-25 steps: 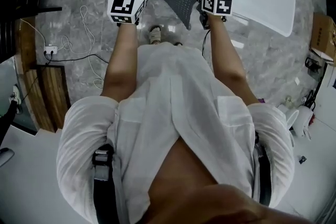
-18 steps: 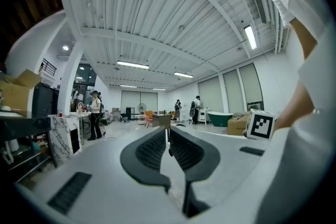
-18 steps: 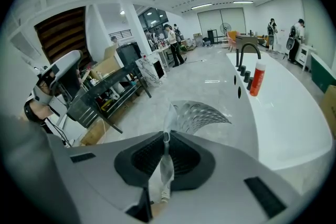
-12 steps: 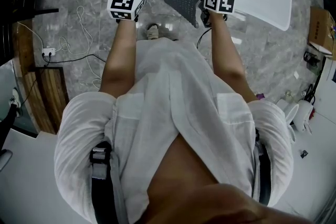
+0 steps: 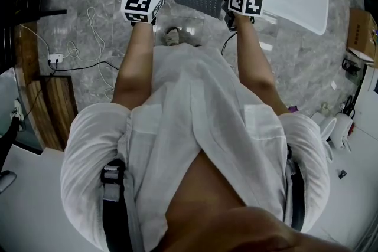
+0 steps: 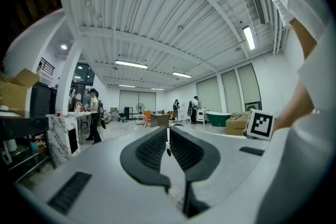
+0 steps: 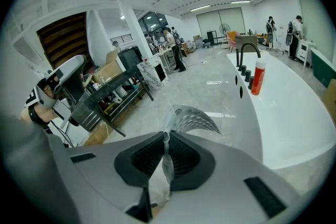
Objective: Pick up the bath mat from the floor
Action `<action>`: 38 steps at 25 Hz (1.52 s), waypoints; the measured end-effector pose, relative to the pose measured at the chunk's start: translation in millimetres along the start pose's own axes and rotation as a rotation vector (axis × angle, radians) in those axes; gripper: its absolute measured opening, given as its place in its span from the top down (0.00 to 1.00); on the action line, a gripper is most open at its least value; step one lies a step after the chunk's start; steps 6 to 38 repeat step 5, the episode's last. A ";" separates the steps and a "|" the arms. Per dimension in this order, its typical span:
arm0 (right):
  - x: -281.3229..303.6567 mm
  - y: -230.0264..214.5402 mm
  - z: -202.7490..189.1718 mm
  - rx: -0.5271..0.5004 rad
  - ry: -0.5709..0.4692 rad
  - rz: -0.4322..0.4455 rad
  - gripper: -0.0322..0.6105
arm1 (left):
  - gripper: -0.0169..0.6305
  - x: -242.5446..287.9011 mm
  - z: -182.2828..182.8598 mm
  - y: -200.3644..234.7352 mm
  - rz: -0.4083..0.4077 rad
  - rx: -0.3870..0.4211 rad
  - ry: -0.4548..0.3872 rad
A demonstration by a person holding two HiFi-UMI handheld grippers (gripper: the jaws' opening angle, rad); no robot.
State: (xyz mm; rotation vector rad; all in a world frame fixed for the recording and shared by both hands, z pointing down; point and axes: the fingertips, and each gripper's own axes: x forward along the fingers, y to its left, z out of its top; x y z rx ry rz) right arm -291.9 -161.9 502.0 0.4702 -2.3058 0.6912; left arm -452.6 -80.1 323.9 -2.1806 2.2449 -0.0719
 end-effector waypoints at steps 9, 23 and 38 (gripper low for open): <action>3.1 4.1 2.5 -0.003 -0.004 0.012 0.87 | 0.93 -2.0 -0.6 2.8 0.001 0.003 -0.003; 3.1 4.1 2.5 -0.003 -0.004 0.012 0.87 | 0.93 -2.0 -0.6 2.8 0.001 0.003 -0.003; 3.1 4.1 2.5 -0.003 -0.004 0.012 0.87 | 0.93 -2.0 -0.6 2.8 0.001 0.003 -0.003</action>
